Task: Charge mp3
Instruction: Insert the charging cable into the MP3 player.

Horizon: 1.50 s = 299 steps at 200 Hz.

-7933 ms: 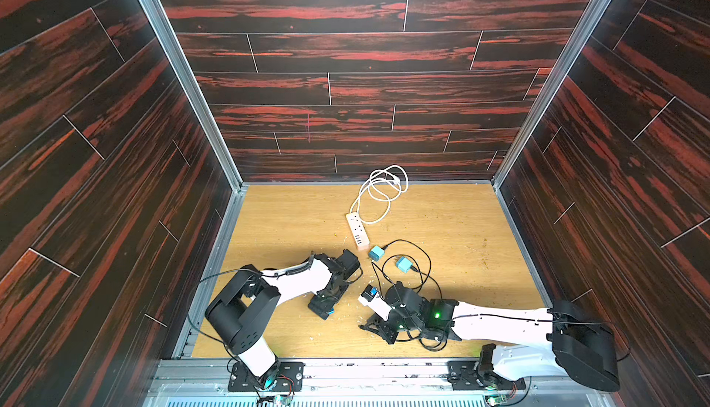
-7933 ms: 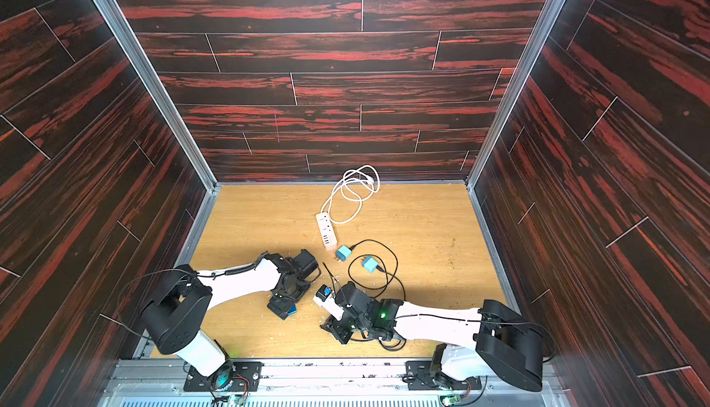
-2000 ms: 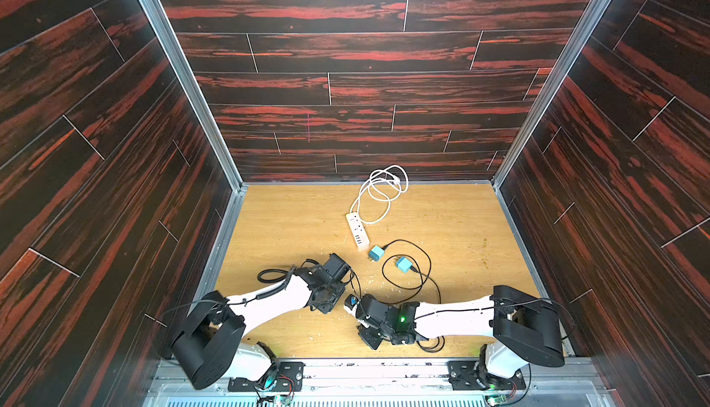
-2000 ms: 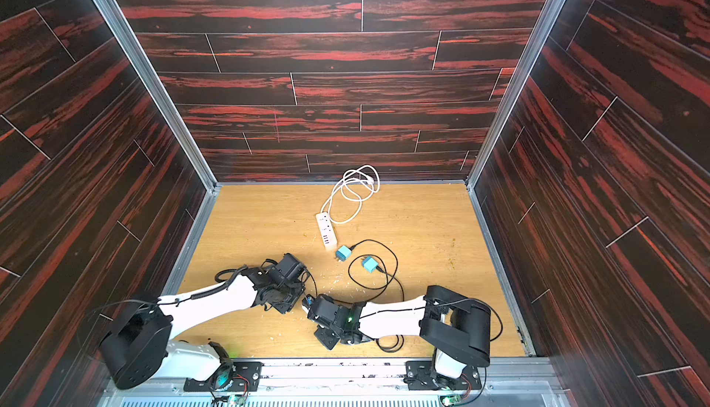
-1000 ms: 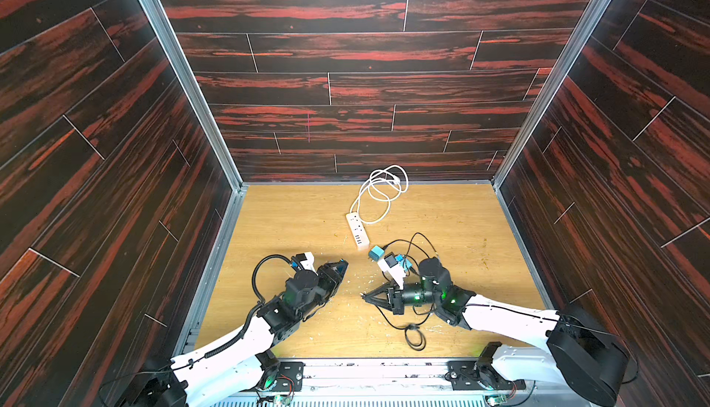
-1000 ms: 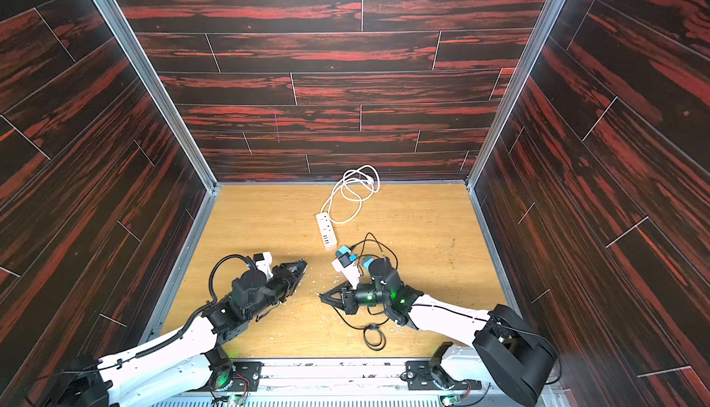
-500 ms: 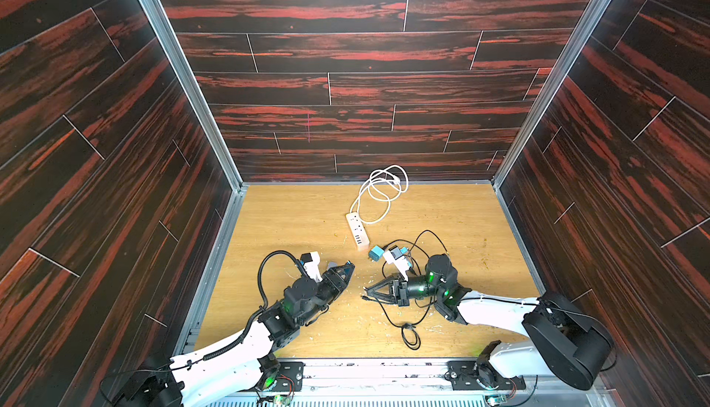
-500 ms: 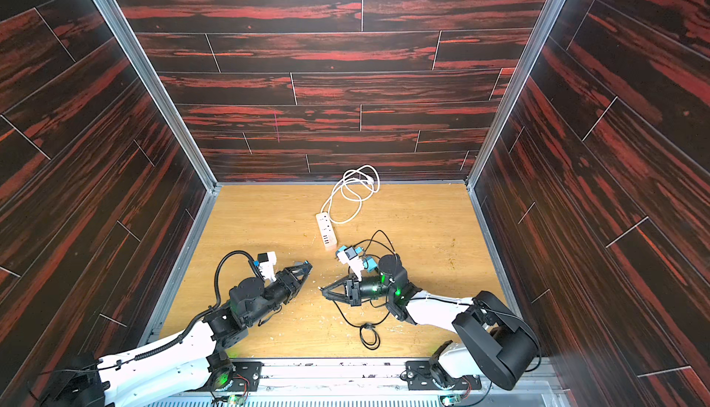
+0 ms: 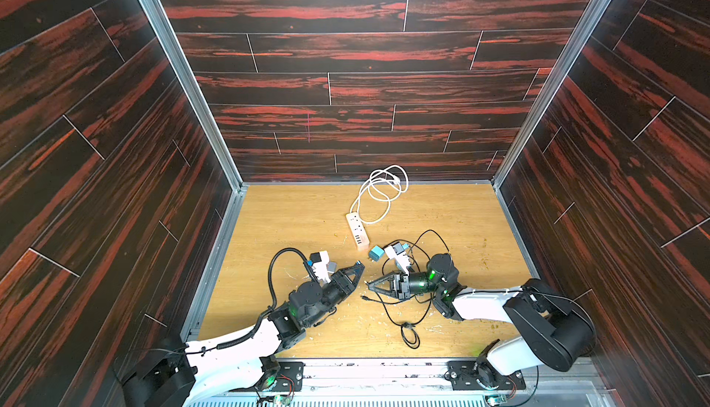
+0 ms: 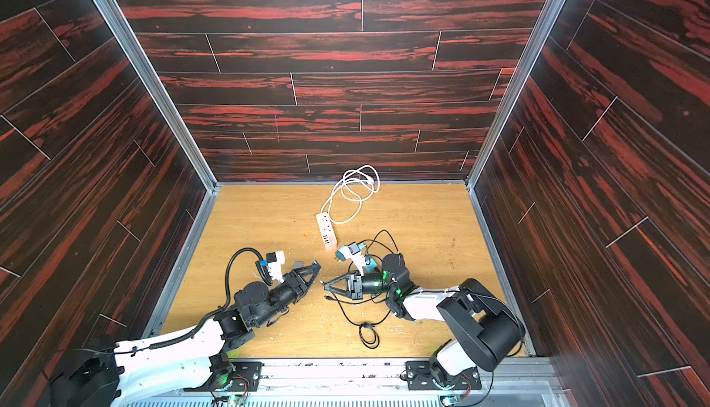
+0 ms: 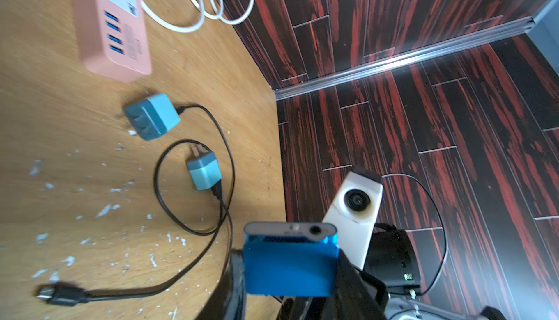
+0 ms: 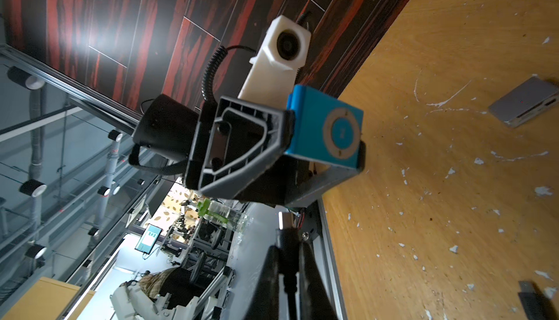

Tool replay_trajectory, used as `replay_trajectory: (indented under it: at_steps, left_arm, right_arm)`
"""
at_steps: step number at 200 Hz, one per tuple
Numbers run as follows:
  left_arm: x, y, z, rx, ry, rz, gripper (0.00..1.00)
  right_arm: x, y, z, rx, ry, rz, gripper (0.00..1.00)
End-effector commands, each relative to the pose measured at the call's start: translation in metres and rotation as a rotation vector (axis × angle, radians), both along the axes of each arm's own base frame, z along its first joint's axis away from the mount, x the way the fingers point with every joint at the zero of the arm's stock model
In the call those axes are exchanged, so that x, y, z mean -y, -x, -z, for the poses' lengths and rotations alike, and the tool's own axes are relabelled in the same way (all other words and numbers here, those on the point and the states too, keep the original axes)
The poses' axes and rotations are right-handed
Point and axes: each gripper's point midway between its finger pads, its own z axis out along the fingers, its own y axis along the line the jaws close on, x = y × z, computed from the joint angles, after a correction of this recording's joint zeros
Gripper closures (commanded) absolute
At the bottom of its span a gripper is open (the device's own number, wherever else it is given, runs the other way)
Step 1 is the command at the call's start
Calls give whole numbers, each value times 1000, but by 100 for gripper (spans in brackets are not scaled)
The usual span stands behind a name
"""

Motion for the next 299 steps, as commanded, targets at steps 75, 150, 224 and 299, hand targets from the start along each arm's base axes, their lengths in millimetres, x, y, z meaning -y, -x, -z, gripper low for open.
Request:
replay_trajectory:
  at_steps: [75, 150, 224, 299]
  left_arm:
    - [-2, 8, -19, 93, 67, -6, 100]
    - [-2, 9, -21, 109, 87, -15, 100]
    - [0, 10, -22, 114, 97, -15, 100]
    - [1, 10, -27, 127, 113, -18, 100]
  right_arm:
    - [13, -8, -27, -18, -143, -3, 100]
    - [11, -12, -33, -23, -161, -3, 100]
    - [8, -15, -32, -34, -159, -4, 100]
    - [2, -16, -29, -41, -154, -16, 100]
